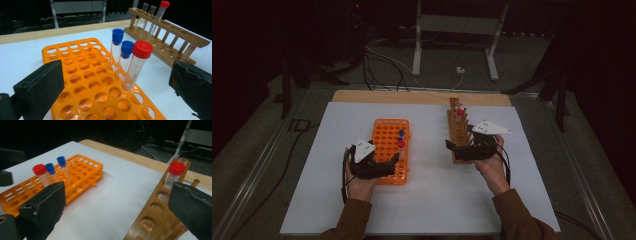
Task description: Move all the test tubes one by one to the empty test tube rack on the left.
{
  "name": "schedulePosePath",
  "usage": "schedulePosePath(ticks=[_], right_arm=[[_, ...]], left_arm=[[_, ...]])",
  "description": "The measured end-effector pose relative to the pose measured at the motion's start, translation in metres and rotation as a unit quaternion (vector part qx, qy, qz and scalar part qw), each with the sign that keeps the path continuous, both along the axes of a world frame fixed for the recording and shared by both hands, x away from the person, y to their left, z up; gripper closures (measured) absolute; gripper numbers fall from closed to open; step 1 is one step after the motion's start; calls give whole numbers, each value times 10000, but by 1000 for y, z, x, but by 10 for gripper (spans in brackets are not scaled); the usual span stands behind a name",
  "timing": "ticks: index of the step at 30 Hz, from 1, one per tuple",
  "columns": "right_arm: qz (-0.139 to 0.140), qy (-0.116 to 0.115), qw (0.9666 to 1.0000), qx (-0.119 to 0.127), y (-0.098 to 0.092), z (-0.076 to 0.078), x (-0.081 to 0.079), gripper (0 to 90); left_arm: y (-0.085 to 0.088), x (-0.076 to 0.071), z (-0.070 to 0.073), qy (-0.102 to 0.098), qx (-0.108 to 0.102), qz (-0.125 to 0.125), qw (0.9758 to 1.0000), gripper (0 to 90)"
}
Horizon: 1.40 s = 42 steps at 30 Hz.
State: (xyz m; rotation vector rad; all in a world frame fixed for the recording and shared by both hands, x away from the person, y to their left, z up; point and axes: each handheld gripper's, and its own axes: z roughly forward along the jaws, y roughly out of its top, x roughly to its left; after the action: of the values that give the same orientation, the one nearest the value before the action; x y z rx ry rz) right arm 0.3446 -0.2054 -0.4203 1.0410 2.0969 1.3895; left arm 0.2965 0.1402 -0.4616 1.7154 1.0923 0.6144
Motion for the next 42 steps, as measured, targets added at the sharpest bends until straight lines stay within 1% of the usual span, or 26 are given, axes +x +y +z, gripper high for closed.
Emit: schedulePosePath(ticks=[4,6,9,11,14,17,20,24,27,28,29,32,34,36,38,42], right_arm=[[-56,-44,10000,25,-2,3,9,17],[-97,-57,9999,24,-3,3,14,17],[-157,10,9999,46,-4,3,22,17],[-197,37,9998,-7,-5,3,28,17],[-253,70,9997,-24,-5,4,36,17],[-315,73,9995,26,-6,5,44,18],[-427,87,9990,51,-7,4,52,46],[-549,166,9983,97,-10,1,64,114],[-677,288,9973,-8,-10,-6,73,149],[-724,321,9969,-17,-9,-8,76,176],[-748,339,9966,-11,-9,-10,79,184],[-807,432,9958,-65,-8,-15,87,260],[-860,456,9951,-178,-6,-17,91,309],[-926,403,9944,-296,-5,-19,94,381],[-972,368,9939,-359,-6,-22,96,444],[-974,451,9934,-409,-9,-28,101,541]], left_arm=[[2,0,0,0,-87,-19,10000,9],[2,0,-1,4,-75,-9,10000,8],[1,-1,-2,-21,-34,14,10000,8],[-1,0,-4,4,-24,19,10000,8],[-2,0,-5,10,8,25,10000,8],[-1,-1,-6,-11,30,103,9999,9],[0,-1,-6,-40,8,162,9999,9],[-1,0,-6,-57,-20,178,9998,9],[-1,0,-6,-45,-4,160,9999,9],[-1,0,-6,-44,-2,161,9999,9],[-1,0,-6,-57,-1,168,9998,9],[-1,0,-6,-81,24,174,9998,9],[0,0,-6,-77,9,178,9998,9],[0,0,-6,-75,8,184,9998,9],[0,-1,-6,-74,7,185,9998,9],[0,-1,-6,-70,6,181,9998,9]])
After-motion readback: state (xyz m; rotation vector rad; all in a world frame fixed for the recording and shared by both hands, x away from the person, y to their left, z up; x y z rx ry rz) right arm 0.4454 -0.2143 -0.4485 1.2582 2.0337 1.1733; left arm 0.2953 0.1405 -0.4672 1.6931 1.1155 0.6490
